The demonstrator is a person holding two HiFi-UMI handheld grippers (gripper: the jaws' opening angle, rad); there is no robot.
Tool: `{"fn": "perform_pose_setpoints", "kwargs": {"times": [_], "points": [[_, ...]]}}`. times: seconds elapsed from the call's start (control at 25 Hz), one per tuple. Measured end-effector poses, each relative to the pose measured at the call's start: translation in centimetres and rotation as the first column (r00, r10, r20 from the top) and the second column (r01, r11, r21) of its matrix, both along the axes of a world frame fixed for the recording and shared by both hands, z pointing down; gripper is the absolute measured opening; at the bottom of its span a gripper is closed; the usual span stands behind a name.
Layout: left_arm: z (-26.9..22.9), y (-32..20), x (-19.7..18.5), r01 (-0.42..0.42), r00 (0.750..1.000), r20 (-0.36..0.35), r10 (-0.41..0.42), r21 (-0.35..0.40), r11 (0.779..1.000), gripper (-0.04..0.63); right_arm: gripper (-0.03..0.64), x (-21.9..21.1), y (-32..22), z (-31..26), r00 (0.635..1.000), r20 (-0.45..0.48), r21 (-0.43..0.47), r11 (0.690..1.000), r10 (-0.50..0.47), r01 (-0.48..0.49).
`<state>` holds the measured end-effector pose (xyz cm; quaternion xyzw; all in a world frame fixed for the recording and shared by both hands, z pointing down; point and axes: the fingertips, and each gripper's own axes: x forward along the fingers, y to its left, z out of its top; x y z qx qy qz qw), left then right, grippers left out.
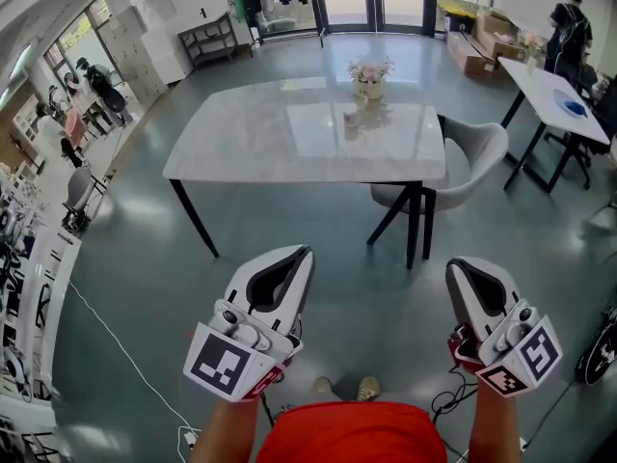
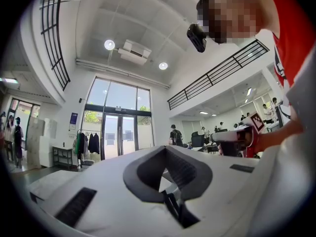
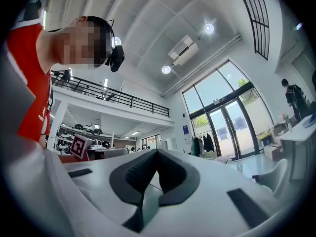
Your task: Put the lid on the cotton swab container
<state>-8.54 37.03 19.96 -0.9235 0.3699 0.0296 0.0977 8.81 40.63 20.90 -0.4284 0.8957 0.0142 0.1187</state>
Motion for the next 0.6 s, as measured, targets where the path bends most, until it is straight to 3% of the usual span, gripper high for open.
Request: {"fn": "perform_pose_setpoints", "kwargs": {"times": [0.6], "points": [[2.4, -7.4, 2.3, 0.062, 0.998, 0.007, -0.062, -0.024, 0.998, 0.010, -0.003, 3.7, -7.1, 1.2, 0.999, 0.006, -0.009, 0.999, -0.039, 0.039]]}}
